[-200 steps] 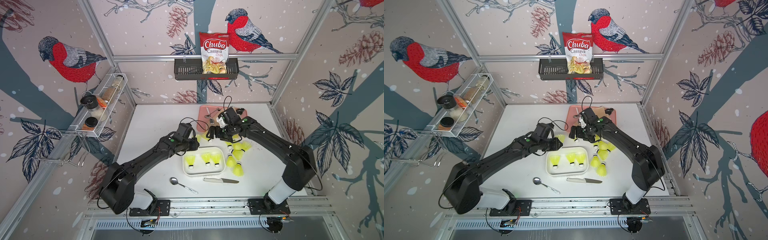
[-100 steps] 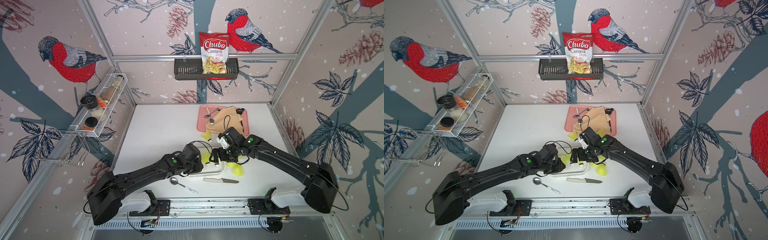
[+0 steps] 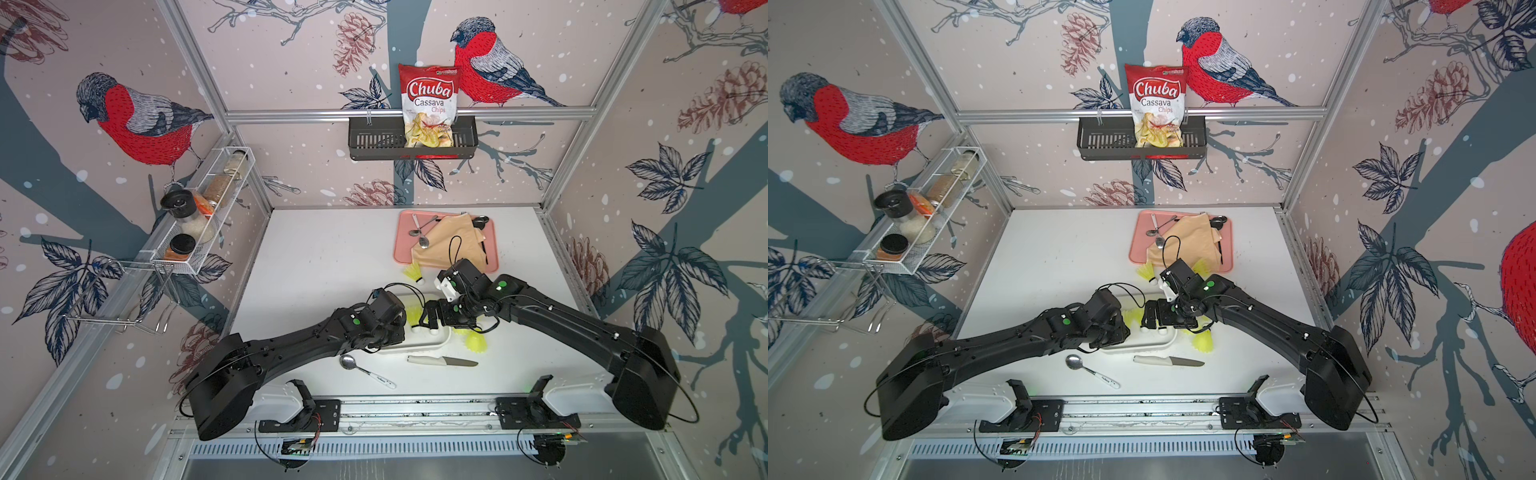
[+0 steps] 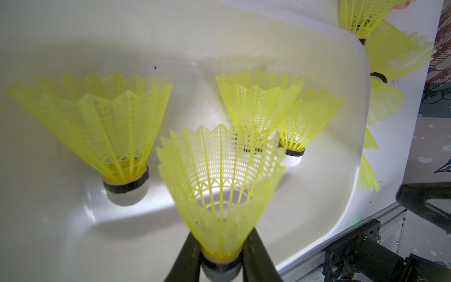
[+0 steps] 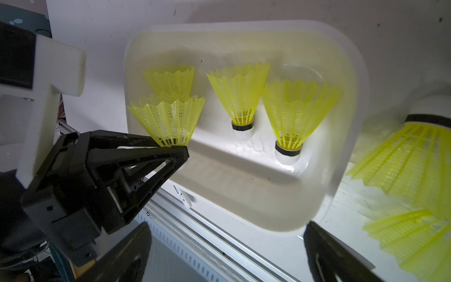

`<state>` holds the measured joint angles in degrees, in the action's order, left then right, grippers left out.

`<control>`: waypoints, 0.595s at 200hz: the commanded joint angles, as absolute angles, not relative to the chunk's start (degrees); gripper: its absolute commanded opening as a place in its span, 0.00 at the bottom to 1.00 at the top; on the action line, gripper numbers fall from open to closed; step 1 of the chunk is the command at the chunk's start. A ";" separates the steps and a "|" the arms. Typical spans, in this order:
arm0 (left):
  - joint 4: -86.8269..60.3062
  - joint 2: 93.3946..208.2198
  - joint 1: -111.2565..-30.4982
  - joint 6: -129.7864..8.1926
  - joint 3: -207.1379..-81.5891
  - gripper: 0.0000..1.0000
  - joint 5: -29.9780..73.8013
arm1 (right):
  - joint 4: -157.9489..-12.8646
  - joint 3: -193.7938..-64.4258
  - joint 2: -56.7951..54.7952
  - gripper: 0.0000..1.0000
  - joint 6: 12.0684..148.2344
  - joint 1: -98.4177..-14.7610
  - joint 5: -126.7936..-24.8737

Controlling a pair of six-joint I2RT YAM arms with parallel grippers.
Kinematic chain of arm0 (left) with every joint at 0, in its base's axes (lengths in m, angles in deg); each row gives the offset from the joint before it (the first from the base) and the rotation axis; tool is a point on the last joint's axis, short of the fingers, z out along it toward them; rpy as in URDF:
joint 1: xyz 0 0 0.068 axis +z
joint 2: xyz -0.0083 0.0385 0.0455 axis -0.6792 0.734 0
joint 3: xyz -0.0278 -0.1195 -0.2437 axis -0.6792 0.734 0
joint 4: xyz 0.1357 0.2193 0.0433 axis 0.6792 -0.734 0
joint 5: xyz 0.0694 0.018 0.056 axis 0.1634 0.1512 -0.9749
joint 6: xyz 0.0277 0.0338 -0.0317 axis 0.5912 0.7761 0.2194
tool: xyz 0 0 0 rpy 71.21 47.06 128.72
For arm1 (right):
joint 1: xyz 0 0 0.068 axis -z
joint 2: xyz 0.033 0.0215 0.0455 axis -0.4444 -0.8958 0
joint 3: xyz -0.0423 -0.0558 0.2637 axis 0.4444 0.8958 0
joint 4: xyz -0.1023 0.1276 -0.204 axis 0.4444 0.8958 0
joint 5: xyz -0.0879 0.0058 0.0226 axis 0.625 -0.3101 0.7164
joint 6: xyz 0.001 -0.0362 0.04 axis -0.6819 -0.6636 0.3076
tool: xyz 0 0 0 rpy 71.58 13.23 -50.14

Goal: Put the shuttlecocks into the storage box
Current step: Place the shuttlecock in the storage box.

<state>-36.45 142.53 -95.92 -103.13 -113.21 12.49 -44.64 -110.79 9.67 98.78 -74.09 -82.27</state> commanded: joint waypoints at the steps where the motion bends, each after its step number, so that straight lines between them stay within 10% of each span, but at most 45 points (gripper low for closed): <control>1: -35.78 142.98 -96.04 -102.16 -113.77 0.24 11.27 | -45.77 -110.45 9.58 0.98 99.20 -74.20 -81.98; 119: -35.55 144.39 -96.15 -101.41 -113.70 0.24 10.98 | -46.48 -110.19 9.08 0.98 99.78 -74.06 -82.05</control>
<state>-36.42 144.17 -96.08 -102.03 -113.52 11.14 -45.01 -110.33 9.41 99.19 -74.02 -82.23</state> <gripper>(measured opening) 0.269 0.982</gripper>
